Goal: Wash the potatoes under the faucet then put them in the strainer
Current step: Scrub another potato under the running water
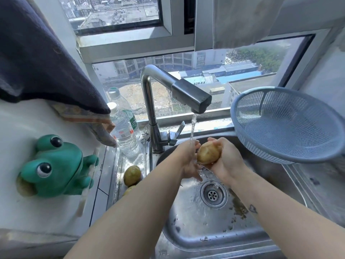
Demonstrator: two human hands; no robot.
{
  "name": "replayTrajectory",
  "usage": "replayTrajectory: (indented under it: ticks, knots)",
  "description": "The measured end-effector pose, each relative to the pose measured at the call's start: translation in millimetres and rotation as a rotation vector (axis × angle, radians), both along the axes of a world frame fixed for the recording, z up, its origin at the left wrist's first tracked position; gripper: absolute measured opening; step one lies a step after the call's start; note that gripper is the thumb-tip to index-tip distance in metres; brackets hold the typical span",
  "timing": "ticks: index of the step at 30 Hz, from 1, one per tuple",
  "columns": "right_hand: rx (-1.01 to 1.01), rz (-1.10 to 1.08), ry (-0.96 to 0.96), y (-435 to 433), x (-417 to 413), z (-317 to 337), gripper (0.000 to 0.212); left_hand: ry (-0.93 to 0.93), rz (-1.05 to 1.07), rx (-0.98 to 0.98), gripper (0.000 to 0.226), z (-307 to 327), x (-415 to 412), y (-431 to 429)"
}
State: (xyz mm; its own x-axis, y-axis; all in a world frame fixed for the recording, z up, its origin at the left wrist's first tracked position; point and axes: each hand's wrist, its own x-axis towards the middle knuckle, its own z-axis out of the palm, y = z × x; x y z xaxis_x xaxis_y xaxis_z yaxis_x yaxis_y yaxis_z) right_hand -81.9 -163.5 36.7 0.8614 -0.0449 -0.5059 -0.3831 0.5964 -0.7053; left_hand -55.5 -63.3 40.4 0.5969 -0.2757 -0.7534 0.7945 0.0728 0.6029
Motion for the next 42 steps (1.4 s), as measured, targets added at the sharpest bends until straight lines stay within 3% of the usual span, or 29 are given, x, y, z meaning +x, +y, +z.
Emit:
replayTrajectory:
  ticks: [4, 7, 11, 15, 20, 22, 25, 28, 31, 36, 39, 42]
  knots:
    - [-0.127, 0.086, -0.034, 0.7, -2.7, 0.4, 0.017, -0.047, -0.106, 0.136, 0.050, -12.6, 6.1, 4.2]
    - [-0.239, 0.209, -0.085, 2.9, -5.4, -2.8, 0.017, -0.156, -0.135, 0.234, 0.038, -16.4, 5.7, 12.0]
    - [-0.318, 0.325, -0.104, 13.8, -8.1, -10.7, 0.014, -0.149, -0.178, 0.188, 0.033, -16.8, -4.2, 25.5]
    - [-0.334, 0.291, -0.063, 31.8, -7.9, -16.8, 0.003, -0.024, -0.032, 0.088, 0.032, -24.3, -11.1, 34.2]
    - [-0.799, 0.288, -0.310, 47.3, -12.2, -14.1, 0.006, 0.057, 0.083, -0.005, 0.028, -24.4, -14.2, 40.9]
    - [-0.868, 0.274, -0.375, 46.4, -10.2, -14.7, 0.007, 0.055, 0.123, -0.044, 0.036, -23.4, -14.0, 41.4]
    - [-0.625, 0.152, -0.290, 37.5, -6.0, -17.9, 0.007, 0.029, 0.113, -0.053, 0.050, -16.2, -11.1, 37.8]
    - [-0.320, 0.016, -0.174, 22.3, -3.6, -17.7, 0.015, -0.033, 0.039, -0.003, 0.037, -3.8, -9.6, 29.9]
    - [-0.284, -0.031, -0.145, 7.2, -1.7, -17.1, 0.018, -0.190, -0.146, 0.172, 0.020, -0.1, -11.6, 16.1]
    - [-0.306, -0.014, -0.159, -3.1, -4.6, -20.5, 0.032, -0.666, -0.448, 0.712, 0.050, -10.4, -10.0, 7.1]
    - [-0.290, -0.017, -0.159, -1.3, -5.3, -24.2, 0.033, -0.833, -0.461, 0.864, 0.043, -7.9, -9.5, 13.0]
    - [-0.213, -0.030, -0.158, 2.1, -5.8, -27.1, 0.033, -0.866, -0.415, 0.936, 0.027, -8.7, -8.2, 22.3]
